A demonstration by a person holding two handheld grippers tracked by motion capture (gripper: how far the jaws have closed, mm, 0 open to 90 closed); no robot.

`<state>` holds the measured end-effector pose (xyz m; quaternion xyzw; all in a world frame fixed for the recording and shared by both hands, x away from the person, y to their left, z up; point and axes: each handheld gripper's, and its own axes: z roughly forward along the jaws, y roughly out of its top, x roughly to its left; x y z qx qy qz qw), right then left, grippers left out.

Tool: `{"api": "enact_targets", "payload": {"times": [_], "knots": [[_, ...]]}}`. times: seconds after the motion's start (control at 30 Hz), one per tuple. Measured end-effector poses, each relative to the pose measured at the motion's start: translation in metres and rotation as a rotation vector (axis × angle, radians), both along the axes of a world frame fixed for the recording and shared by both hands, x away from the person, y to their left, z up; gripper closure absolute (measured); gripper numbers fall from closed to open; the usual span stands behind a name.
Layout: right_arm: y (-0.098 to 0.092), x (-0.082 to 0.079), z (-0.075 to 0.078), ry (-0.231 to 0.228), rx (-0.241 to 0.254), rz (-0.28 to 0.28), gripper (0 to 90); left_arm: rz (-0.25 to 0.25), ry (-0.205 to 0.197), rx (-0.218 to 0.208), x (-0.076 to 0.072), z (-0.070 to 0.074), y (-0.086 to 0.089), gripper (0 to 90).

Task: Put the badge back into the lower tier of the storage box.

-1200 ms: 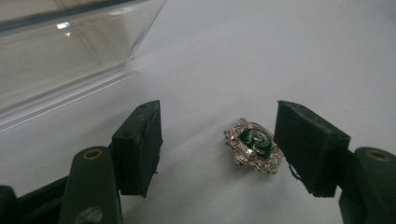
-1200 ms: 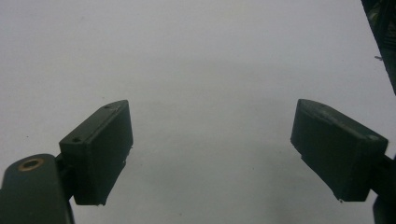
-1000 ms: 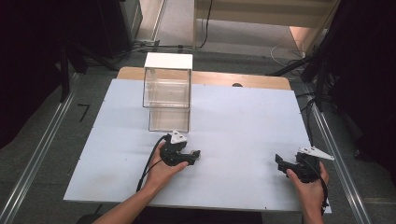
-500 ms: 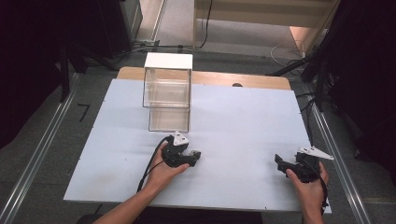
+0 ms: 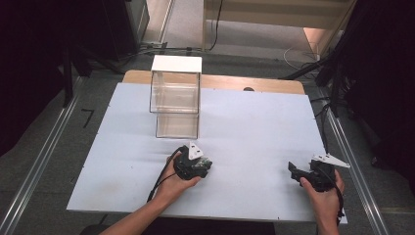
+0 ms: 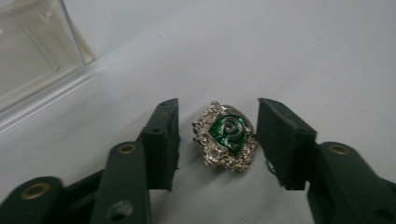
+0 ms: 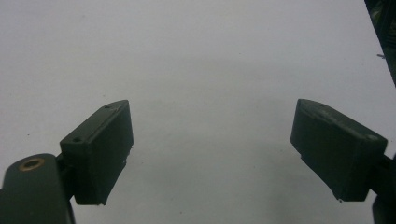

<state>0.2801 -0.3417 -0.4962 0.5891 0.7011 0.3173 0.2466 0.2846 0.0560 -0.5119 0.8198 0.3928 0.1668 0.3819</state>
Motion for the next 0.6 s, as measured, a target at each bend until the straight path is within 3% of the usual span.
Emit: {"api": "enact_targets", "payload": {"times": [0.33, 0.6], "knots": [[-0.0007, 0.0001, -0.0001, 0.002, 0.001, 0.002, 12.1, -0.01, -0.009, -0.016, -0.0033, 0.0046, 0.0033, 65.4], [-0.001, -0.0003, 0.0002, 0.003, 0.005, 0.0, 12.2, -0.017, -0.024, -0.066, -0.0083, 0.0101, 0.0061, 76.7]]}}
